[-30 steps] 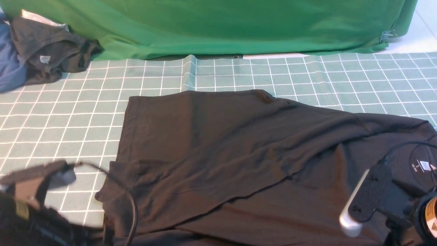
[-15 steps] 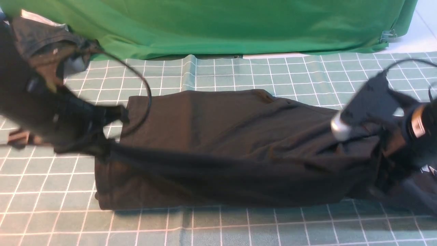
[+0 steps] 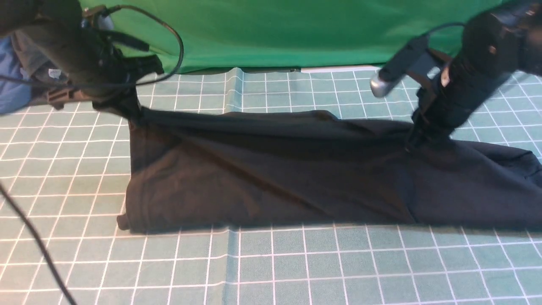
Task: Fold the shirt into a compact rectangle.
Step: 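Fold the black garment in half by bringing its near edge over to the far edge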
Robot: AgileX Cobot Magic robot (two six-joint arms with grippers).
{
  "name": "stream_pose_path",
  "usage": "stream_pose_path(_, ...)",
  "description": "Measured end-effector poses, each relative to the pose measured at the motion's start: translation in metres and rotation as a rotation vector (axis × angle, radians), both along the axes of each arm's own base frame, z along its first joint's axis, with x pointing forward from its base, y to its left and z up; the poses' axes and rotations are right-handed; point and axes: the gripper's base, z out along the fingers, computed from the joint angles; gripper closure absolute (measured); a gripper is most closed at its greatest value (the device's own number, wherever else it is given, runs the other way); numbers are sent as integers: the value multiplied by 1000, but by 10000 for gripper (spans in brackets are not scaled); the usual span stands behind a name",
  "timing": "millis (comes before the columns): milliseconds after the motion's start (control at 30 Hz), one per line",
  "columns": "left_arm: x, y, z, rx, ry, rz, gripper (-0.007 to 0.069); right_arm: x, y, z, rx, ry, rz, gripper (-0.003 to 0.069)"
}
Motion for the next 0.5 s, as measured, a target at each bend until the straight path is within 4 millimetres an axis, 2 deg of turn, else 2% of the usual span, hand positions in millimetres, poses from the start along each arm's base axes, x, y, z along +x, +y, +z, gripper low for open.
stream_pose_path(200, 33, 2, -5, 16, -19, -5, 604, 38, 9, -12, 3, -22, -9, 630)
stream_pose_path(500, 57, 6, -24, 53, -39, -4, 604, 63, 18, -35, 15, -59, -2, 630)
